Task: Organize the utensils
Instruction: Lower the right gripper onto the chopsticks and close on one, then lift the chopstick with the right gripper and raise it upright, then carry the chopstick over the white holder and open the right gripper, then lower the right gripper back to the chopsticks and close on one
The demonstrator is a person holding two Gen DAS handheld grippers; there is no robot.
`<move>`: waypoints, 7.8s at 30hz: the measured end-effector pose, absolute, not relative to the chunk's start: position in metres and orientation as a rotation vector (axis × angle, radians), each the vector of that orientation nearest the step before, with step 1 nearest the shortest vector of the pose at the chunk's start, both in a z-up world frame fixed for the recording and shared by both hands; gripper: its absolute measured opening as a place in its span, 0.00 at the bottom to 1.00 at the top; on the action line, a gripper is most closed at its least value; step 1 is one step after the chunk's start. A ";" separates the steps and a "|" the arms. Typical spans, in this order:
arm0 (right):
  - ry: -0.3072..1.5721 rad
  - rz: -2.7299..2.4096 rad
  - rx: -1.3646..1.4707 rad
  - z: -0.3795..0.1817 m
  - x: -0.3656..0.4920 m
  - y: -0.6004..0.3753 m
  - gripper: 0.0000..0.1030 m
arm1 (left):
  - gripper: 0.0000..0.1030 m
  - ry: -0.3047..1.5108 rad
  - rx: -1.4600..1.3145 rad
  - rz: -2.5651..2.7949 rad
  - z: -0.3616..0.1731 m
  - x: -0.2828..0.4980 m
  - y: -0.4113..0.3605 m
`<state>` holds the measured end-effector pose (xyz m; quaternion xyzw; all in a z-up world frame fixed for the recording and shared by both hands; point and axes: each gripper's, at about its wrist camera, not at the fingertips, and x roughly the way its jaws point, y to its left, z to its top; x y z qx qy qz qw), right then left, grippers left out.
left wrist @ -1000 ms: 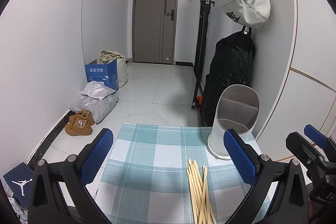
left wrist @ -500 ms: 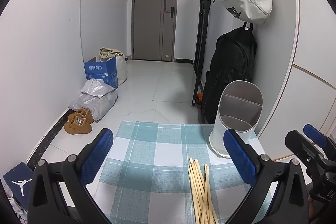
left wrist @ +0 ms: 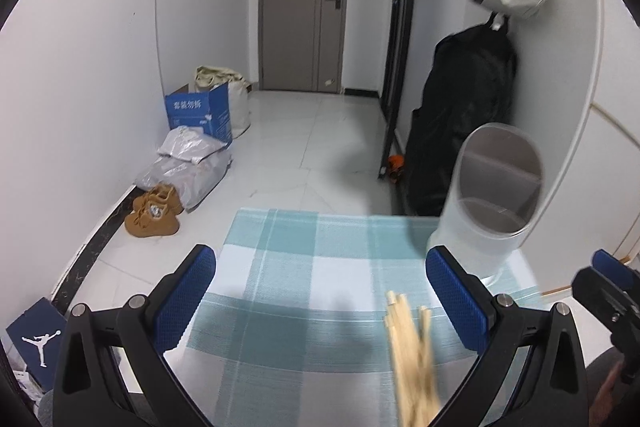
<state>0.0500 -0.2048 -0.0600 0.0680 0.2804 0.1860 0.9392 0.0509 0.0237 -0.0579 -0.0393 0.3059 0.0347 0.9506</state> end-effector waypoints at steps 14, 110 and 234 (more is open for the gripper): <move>1.083 0.482 0.212 -0.153 0.121 -0.162 0.58 | 0.99 0.841 -0.237 0.105 -0.105 0.097 0.073; 0.613 0.463 0.471 -0.063 0.054 -0.237 0.06 | 0.01 0.821 -0.205 -0.241 -0.057 0.059 0.010; 0.380 0.539 0.426 0.056 0.050 -0.263 0.88 | 0.83 0.516 -0.109 -0.208 0.069 0.071 0.010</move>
